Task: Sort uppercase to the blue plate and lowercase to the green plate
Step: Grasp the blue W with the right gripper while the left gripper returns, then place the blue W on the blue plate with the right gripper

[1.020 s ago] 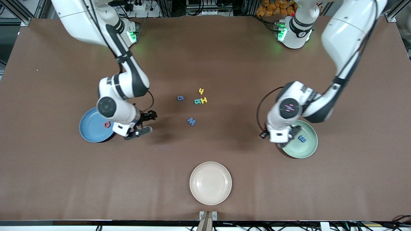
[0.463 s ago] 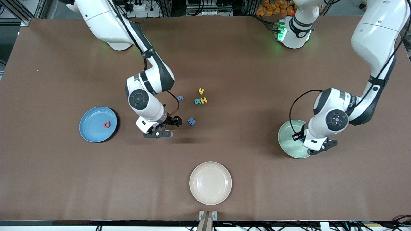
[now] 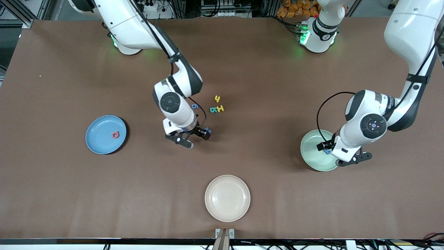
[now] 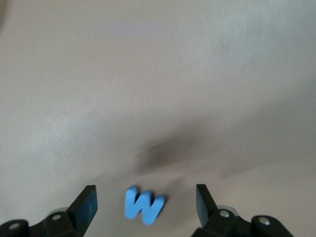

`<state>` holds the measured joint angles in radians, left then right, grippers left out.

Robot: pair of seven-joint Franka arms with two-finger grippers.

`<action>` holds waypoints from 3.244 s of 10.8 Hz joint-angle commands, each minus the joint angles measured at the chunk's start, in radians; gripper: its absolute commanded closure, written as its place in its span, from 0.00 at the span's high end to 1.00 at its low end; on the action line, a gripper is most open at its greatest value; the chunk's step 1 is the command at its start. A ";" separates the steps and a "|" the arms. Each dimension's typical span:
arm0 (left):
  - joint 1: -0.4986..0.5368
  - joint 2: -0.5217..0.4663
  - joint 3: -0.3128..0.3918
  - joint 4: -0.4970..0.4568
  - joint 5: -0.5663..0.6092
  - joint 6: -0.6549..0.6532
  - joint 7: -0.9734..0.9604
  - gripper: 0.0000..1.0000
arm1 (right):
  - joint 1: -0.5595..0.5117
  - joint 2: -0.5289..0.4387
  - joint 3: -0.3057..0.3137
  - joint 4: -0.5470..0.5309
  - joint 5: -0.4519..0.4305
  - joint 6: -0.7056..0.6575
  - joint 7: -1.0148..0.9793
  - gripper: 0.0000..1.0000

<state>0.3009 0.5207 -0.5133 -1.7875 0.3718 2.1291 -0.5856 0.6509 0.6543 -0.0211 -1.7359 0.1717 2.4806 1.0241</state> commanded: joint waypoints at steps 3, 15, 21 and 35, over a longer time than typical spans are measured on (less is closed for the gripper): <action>-0.011 -0.155 0.004 -0.016 -0.178 -0.127 0.132 1.00 | 0.009 0.067 0.042 0.050 -0.070 0.001 0.251 0.85; -0.068 -0.238 -0.113 -0.018 -0.298 -0.184 0.110 1.00 | -0.007 0.110 0.047 0.090 -0.162 -0.020 0.277 0.48; -0.086 -0.246 -0.123 -0.016 -0.309 -0.181 0.109 1.00 | -0.010 0.108 0.047 0.084 -0.184 -0.035 0.229 0.29; -0.520 0.022 -0.235 -0.001 0.042 0.115 -0.533 1.00 | -0.264 -0.156 -0.239 -0.045 -0.186 -0.497 -0.958 0.28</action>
<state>-0.1862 0.4672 -0.7553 -1.8409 0.3220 2.2391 -1.0975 0.3996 0.5663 -0.2144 -1.6899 -0.0029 1.9862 0.1943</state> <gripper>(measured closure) 0.000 0.573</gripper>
